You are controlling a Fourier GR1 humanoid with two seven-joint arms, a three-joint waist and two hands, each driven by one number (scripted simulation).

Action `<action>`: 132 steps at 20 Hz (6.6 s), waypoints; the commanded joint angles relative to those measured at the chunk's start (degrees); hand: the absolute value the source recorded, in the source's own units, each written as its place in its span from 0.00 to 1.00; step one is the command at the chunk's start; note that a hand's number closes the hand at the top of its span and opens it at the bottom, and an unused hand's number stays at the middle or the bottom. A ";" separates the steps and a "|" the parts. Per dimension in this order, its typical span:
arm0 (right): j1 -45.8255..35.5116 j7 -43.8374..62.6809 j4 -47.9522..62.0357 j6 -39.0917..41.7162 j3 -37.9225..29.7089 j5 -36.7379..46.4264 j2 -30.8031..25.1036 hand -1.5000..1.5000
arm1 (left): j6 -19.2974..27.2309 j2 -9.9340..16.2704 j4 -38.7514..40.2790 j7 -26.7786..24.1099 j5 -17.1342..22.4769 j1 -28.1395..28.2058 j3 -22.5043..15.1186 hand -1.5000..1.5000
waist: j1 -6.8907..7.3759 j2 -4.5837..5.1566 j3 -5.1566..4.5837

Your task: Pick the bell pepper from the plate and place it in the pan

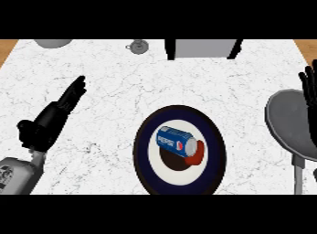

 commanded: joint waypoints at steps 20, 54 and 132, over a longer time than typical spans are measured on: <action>15.62 -6.73 -15.05 8.92 4.95 18.65 -13.19 0.00 | 11.07 -6.69 -8.35 9.69 4.47 6.81 9.17 0.50 | 0.26 0.42 -0.76; -12.81 48.31 -23.38 46.63 34.67 49.19 -5.09 0.00 | 7.68 -9.72 -8.14 13.88 0.48 4.36 13.29 0.50 | 0.57 0.55 -0.72; -27.98 74.88 -0.37 32.69 18.60 101.77 27.93 1.00 | -2.94 -17.94 -4.07 11.54 -7.91 5.23 23.53 0.50 | 0.32 0.38 -0.82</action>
